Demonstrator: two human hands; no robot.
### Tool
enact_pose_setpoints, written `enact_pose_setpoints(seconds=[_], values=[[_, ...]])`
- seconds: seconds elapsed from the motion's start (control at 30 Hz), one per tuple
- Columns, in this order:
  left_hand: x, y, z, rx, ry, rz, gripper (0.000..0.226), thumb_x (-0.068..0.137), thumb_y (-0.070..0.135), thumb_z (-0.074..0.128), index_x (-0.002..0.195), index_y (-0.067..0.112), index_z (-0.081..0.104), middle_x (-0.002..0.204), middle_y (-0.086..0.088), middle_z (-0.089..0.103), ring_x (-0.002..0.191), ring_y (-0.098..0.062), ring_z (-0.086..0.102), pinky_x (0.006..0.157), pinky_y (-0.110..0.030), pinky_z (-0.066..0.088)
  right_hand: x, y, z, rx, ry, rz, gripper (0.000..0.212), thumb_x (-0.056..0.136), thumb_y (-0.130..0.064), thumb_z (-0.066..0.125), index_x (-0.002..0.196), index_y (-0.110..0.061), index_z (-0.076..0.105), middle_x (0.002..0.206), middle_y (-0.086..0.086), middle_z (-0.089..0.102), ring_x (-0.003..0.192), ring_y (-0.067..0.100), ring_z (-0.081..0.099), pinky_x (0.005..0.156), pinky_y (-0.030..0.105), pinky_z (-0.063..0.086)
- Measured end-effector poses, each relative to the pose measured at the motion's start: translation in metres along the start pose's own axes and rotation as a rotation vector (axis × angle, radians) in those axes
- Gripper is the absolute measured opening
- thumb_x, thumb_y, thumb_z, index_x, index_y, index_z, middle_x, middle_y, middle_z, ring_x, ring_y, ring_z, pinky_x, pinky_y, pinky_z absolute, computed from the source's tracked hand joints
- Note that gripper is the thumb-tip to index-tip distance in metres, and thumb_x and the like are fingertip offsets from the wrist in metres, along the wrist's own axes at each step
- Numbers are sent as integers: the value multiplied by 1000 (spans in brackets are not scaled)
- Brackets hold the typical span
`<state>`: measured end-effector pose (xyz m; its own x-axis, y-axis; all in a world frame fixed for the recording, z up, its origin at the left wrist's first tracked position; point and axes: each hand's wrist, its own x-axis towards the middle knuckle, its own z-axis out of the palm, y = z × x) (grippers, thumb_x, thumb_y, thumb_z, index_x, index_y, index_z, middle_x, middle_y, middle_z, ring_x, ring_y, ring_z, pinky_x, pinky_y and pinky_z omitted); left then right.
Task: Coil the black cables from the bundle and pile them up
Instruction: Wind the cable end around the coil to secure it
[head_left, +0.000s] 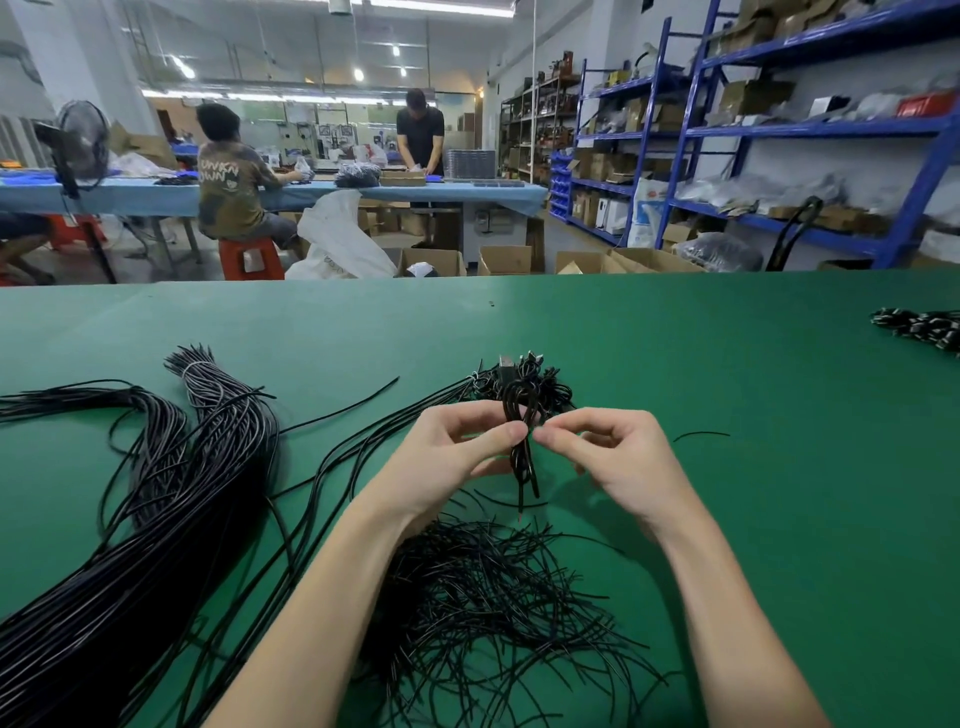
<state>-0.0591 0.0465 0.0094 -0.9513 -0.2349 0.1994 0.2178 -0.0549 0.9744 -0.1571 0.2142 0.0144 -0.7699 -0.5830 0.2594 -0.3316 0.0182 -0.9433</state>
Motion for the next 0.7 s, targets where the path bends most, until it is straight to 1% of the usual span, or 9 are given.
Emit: enact_pose_setpoints(seconds=[0.07,0.17,0.23,0.27,0.37,0.47,0.53,0.63,0.7], values=[[0,2,0,95,25,96,22,84,20,74,104,15,78,108,-5,77,100,-16,72,84,-24,55,0,0,4,178,-48,148,22,65,-43,84,76,-24,81,69,-5,67,57,8,48,48,16,36],[1,3,-1,303,34,255,18,88,6,73,105,7,78,102,-3,75,97,-16,70,86,-23,52,1,3,12,668,-189,523,9,67,-22,82,68,-14,77,71,-1,63,52,3,48,36,11,29],[1,2,-3,358,51,285,17,89,4,73,105,7,78,99,1,75,94,-11,70,85,-19,51,1,4,18,769,-187,580,6,69,-17,80,68,-12,77,72,0,64,50,3,47,33,11,28],[1,2,-4,346,69,264,17,89,4,72,105,9,79,100,2,76,94,-10,70,84,-19,51,2,5,20,677,-147,513,5,71,-18,81,72,-14,79,74,-1,67,50,3,48,34,12,29],[1,0,-6,201,115,145,18,91,7,70,105,16,78,103,0,78,94,-10,72,82,-21,54,3,3,23,292,19,150,13,81,-19,83,90,-27,80,80,-2,75,52,6,50,42,14,36],[2,-2,-8,61,134,75,18,92,10,69,108,12,77,107,-7,77,99,-17,73,83,-24,56,4,10,19,-11,60,-120,20,81,-23,85,96,-35,81,85,-11,78,62,7,56,60,16,49],[2,-1,-9,14,100,50,22,89,15,71,110,9,76,109,-9,76,101,-20,73,84,-25,56,2,12,16,-154,98,-231,18,79,-31,86,96,-36,81,86,-19,77,64,3,59,61,12,47],[1,0,-9,0,66,35,22,88,16,71,108,10,77,110,-8,76,102,-17,72,84,-22,56,2,9,18,-171,148,-268,4,82,-31,84,82,-35,82,79,-18,76,63,3,61,58,11,45],[1,0,-8,47,86,67,18,91,10,70,106,13,77,107,-4,77,99,-11,72,81,-19,55,2,7,23,-59,116,-95,10,84,-29,81,74,-27,81,72,-10,75,60,7,58,53,14,44]])
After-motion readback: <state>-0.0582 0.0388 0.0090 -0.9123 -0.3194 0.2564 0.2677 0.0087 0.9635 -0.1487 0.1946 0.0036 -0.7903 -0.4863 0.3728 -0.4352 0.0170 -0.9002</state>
